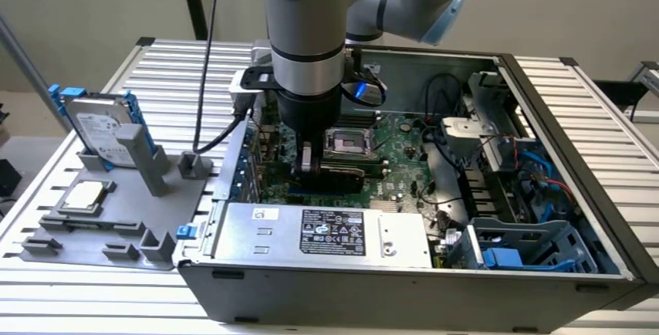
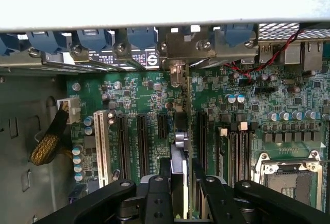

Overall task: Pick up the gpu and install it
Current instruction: 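Insert the gpu into the slot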

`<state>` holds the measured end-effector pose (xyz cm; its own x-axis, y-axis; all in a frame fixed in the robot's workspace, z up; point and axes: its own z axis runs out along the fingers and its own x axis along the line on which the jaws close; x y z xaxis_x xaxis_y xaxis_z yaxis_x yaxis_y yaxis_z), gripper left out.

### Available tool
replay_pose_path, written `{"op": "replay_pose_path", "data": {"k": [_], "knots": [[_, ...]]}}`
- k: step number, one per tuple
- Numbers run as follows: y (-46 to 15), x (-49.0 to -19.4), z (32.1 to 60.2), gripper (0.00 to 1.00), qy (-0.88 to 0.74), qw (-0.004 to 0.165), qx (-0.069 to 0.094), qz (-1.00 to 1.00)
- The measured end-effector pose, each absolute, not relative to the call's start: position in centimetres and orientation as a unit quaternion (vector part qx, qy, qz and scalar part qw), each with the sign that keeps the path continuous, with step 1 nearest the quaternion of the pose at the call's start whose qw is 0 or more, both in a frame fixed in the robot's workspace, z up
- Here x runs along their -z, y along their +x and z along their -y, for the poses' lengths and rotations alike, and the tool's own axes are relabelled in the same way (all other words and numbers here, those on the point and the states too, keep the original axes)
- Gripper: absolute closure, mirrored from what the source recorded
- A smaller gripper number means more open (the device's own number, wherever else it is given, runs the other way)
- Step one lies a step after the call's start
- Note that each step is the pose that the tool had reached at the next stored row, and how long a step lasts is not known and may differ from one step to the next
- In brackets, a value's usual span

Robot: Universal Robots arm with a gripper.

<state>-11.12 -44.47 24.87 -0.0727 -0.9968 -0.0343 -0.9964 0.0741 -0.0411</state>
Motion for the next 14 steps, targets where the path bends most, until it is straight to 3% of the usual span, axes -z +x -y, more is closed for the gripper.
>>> {"op": "replay_pose_path", "data": {"k": [14], "knots": [[-11.12,-24.87,44.38,0.73,-0.68,0.026,0.003,-0.732]]}}
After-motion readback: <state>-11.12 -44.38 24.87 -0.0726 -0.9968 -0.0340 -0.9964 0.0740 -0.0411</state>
